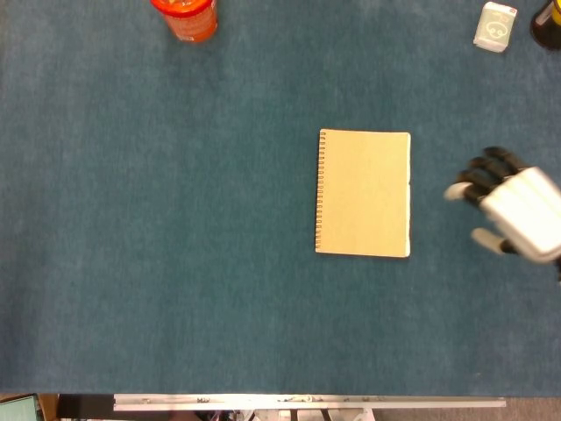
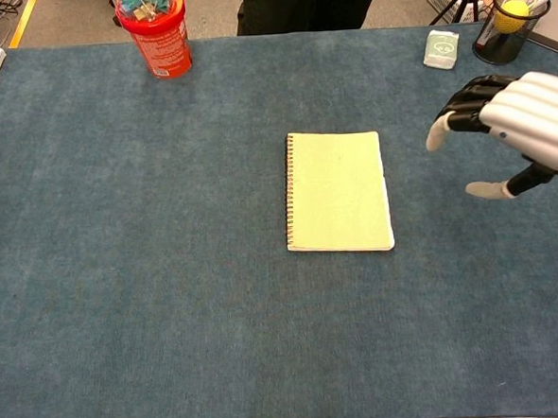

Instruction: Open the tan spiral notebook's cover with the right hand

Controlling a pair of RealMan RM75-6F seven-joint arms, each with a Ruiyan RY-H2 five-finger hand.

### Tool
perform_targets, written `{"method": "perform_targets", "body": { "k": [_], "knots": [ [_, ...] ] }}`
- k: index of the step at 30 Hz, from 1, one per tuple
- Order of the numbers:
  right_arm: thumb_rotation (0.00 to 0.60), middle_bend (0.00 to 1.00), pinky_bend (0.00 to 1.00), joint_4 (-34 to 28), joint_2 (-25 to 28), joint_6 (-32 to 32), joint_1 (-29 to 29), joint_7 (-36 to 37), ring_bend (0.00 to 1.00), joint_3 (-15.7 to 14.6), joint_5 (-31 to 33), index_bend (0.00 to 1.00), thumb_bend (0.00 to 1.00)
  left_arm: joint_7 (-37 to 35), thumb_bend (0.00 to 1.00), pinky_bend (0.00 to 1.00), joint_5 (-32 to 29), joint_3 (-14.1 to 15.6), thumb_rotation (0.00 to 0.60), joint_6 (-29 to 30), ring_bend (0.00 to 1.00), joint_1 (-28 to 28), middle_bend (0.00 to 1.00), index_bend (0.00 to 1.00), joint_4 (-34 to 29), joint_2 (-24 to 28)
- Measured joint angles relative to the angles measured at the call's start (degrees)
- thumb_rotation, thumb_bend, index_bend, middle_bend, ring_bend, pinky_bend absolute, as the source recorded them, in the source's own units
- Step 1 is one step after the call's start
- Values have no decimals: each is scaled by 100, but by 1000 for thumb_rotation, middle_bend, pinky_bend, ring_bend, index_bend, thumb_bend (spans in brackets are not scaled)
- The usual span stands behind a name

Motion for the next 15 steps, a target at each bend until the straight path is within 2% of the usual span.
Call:
{"method": "perform_targets", "body": {
  "k": [3, 10, 15],
  "knots": [
    [600, 349, 187, 89, -272, -266, 160, -215, 238, -46, -41, 381, 161, -26, 509, 166, -3, 14, 600, 6, 157, 17, 276, 307, 15, 6],
    [600, 299, 195, 574, -927, -655, 396, -520, 156, -89, 65, 366, 155, -55, 510, 166, 6, 45, 600, 13, 157, 46, 276, 307, 43, 6],
    [600, 297, 195, 901, -1331, -828, 539, -655, 146, -86, 205, 365, 155, -74, 509, 166, -16, 50, 600, 31, 157, 75, 276, 307, 58, 25]
  ]
}}
